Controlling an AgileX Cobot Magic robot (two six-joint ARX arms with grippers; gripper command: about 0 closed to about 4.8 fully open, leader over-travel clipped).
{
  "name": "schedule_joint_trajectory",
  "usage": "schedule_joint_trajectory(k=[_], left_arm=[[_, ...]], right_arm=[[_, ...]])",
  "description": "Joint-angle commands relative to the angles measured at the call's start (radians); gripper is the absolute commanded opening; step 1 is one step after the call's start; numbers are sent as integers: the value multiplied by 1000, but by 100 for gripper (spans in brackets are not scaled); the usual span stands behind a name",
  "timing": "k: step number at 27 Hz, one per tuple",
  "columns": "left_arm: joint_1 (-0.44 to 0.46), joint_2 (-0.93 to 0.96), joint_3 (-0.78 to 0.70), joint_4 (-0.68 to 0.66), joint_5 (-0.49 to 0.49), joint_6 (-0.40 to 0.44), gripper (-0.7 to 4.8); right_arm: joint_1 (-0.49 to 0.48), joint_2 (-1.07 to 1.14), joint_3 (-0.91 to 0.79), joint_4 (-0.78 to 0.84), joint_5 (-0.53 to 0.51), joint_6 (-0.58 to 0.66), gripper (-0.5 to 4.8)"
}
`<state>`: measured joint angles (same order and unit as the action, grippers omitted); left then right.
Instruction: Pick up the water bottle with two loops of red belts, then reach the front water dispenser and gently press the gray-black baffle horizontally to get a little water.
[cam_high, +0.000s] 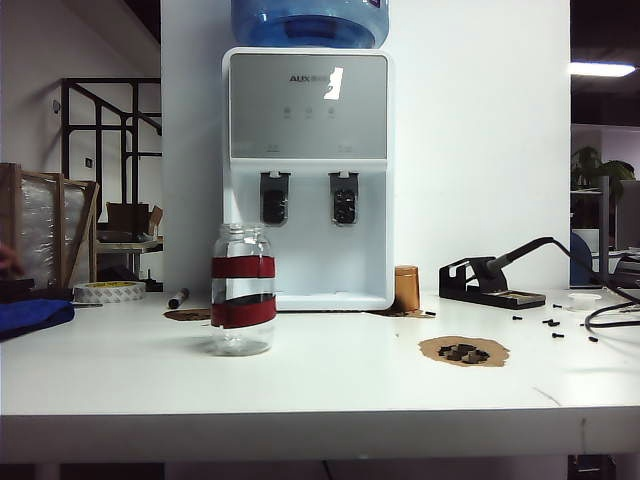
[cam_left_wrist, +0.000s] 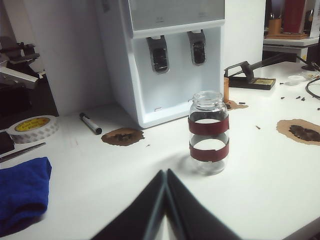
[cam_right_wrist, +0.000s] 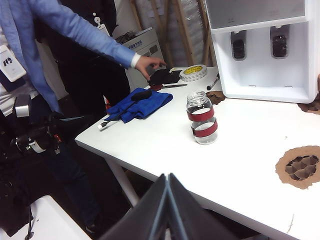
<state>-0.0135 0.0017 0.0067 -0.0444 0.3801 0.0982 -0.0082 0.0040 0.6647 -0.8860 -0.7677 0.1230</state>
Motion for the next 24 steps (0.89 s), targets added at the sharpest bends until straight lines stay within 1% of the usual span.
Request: schedule_joint_trajectory(k=[1, 5, 16, 24], left_arm=[[1, -1, -1, -24, -2, 7, -4], [1, -1, -1, -52, 5, 7, -4], [1, -1, -1, 0, 2, 7, -4], [1, -1, -1, 1, 5, 7, -4]], right_arm=[[0, 0, 2, 12, -6, -4, 0], [0, 0, 2, 12, -6, -5, -1], [0, 0, 2, 12, -6, -4, 0], [0, 0, 2, 12, -6, -4, 0]])
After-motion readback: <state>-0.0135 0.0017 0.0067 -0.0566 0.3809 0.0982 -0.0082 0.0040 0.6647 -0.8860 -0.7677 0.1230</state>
